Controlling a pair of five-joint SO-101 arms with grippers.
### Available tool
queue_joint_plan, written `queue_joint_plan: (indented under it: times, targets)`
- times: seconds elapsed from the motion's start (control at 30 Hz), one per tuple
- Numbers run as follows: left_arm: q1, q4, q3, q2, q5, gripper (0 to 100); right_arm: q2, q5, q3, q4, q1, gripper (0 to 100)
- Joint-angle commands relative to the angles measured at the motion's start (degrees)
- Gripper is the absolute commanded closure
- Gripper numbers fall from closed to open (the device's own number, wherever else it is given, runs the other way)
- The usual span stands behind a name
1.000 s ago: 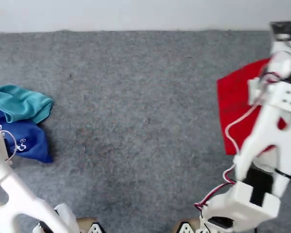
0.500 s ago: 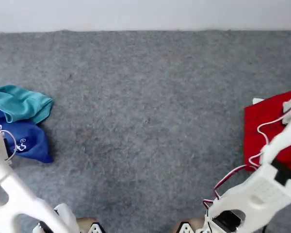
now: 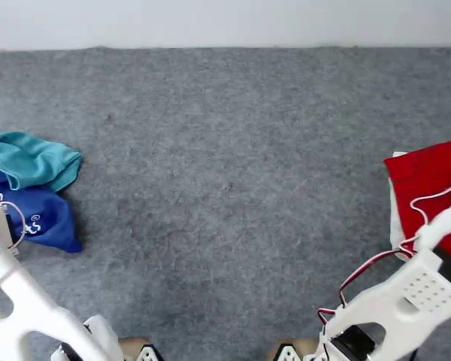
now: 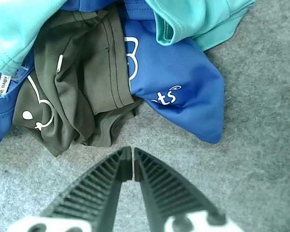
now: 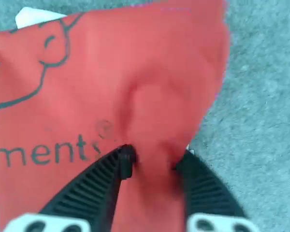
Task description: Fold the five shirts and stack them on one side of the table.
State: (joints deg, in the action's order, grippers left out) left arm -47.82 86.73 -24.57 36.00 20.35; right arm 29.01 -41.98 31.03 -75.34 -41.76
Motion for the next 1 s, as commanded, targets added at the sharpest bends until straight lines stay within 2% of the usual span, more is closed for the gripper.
queue_joint_plan:
  times: [0.0, 0.2, 0.27, 0.37, 0.47, 0.57, 0.8, 0.97]
  targets:
    - [0.62, -0.62, 0.31, 0.7, 0.0, 99, -4.44, -0.7, 0.7, -2.95, -0.48, 66.7]
    - [0.62, -0.53, 0.31, 0.7, 0.0, 99, -9.63, -0.62, 0.7, -9.98, 0.92, 74.5]
    - [0.62, -0.53, 0.31, 0.7, 0.0, 99, -10.68, -0.62, 0.7, -14.29, 2.24, 82.4]
    - [0.62, -0.53, 0.22, 0.7, -0.09, 99, -10.95, -0.7, 0.53, -20.35, 4.44, 99.4]
    - [0.62, -0.44, 0.22, 0.97, -0.26, 99, -10.33, -0.7, -0.18, -24.66, 4.88, 95.8]
    - [0.62, 0.53, 0.31, 1.14, -0.26, 99, -7.78, -0.62, -1.14, -27.3, 4.7, 99.2]
    - [0.53, 2.37, 0.31, 1.23, -0.18, 99, 0.4, -0.62, -7.38, -26.51, -0.66, 99.0]
    - [0.53, 2.02, 0.31, 0.97, -0.09, 99, 8.31, 0.35, -9.32, -25.63, -1.36, 99.0]
